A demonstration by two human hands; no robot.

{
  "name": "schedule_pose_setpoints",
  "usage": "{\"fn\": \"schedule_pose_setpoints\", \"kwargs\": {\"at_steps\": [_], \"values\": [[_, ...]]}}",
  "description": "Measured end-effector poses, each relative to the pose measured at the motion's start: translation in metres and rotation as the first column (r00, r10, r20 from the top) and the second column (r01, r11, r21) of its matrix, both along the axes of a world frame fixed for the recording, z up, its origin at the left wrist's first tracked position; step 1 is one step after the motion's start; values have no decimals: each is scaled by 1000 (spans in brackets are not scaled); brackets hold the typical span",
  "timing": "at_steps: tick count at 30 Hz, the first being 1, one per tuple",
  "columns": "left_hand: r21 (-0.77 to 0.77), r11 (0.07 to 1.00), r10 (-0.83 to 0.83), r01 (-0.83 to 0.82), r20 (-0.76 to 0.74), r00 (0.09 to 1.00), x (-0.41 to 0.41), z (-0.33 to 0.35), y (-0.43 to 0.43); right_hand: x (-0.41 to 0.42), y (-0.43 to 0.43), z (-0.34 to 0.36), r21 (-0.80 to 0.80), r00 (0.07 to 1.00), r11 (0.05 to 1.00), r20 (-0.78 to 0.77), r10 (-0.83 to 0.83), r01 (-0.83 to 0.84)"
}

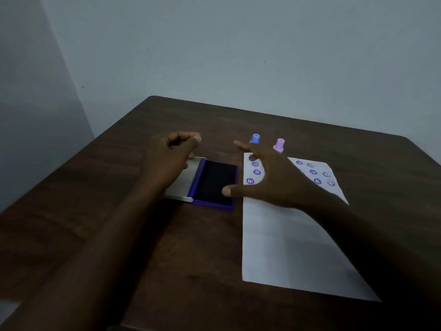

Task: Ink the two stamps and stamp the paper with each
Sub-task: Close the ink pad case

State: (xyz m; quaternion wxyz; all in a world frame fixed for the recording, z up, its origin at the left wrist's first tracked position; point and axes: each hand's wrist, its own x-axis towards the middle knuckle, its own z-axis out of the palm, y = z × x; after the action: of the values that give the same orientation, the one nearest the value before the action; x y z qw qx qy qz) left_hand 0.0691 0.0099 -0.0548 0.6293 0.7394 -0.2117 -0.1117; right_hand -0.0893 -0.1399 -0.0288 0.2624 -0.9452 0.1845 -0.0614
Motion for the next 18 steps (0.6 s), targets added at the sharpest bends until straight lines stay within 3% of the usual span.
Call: {"fn": "schedule_pose_setpoints", "kwargs": {"at_steps": [3, 9, 14, 18], "values": [[220, 972, 56, -81, 116, 992, 12, -3, 9, -1, 15, -1, -72, 997, 996, -49, 53, -57], [471, 862, 95, -186, 211, 973, 28, -13, 25, 3, 19, -5, -189, 990, 979, -128, 53, -77], [593, 761, 122, -264, 269, 955, 32, -17, 28, 7, 14, -4, -211, 980, 974, -196, 36, -78], [601, 747, 143, -284, 272, 952, 31, -16, 29, 11, 7, -5, -223, 970, 971, -240, 27, -82]]}}
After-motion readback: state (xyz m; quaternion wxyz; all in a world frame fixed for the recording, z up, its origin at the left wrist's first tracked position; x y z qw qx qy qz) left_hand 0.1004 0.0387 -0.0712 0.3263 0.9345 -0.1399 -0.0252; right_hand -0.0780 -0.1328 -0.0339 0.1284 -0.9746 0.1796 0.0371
